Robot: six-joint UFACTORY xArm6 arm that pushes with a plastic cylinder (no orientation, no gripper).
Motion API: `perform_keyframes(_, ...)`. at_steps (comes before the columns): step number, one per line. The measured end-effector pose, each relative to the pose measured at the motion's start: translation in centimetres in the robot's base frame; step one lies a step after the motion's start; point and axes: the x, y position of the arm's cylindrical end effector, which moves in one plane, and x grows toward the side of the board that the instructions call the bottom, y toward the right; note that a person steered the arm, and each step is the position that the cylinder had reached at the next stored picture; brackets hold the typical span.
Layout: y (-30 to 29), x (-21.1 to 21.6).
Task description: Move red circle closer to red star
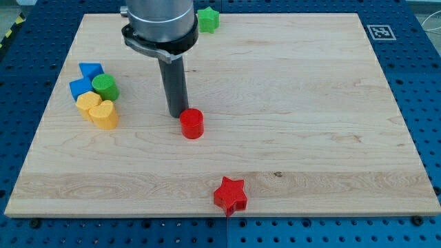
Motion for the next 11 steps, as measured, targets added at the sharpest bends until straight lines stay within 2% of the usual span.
perform_keyframes(2,0.2,2.9)
perform_keyframes(3,-0.1,0.3)
perform_keyframes(4,1.1,0.5)
perform_keyframes(6,2.5,3.2)
perform_keyframes(11,8.2,5.3)
